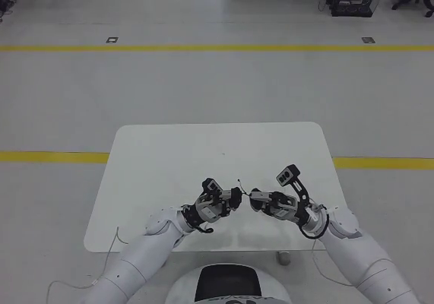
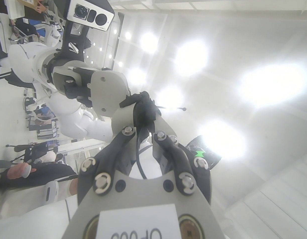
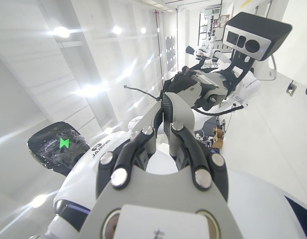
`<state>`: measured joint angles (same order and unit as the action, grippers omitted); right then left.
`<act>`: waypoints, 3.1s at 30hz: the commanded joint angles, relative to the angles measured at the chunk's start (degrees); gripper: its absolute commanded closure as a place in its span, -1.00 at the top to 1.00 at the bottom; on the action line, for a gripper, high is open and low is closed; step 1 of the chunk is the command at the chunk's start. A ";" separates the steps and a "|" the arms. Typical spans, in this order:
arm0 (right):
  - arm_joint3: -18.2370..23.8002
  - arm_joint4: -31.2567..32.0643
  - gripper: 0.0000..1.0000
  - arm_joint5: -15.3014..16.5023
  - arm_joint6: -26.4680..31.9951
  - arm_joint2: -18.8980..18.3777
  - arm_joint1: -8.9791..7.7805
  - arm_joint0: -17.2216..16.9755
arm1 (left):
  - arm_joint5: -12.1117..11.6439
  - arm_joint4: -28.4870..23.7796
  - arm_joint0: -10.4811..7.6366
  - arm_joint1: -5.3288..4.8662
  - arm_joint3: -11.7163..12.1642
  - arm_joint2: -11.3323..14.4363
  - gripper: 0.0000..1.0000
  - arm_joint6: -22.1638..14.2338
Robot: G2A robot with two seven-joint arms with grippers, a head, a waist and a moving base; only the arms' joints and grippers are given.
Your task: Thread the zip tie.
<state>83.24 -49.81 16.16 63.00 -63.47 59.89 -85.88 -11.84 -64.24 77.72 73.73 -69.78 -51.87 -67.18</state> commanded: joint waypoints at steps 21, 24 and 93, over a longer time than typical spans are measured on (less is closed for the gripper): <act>-2.02 1.47 -1.00 -1.16 0.00 -0.37 0.64 0.33 | -0.09 -0.38 -0.09 0.09 0.31 0.22 -1.00 0.25; -2.28 1.61 -1.00 -1.27 0.05 -0.35 0.74 0.38 | -0.09 -0.38 -0.09 0.09 0.31 0.22 -1.00 0.25; -6.69 5.08 -1.00 -3.70 0.21 0.61 2.59 2.36 | -0.09 -0.38 -0.09 0.09 0.31 0.22 -1.00 0.25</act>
<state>76.63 -44.75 12.47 63.18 -62.87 62.45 -83.54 -11.93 -64.61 77.63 73.82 -69.47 -51.66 -66.93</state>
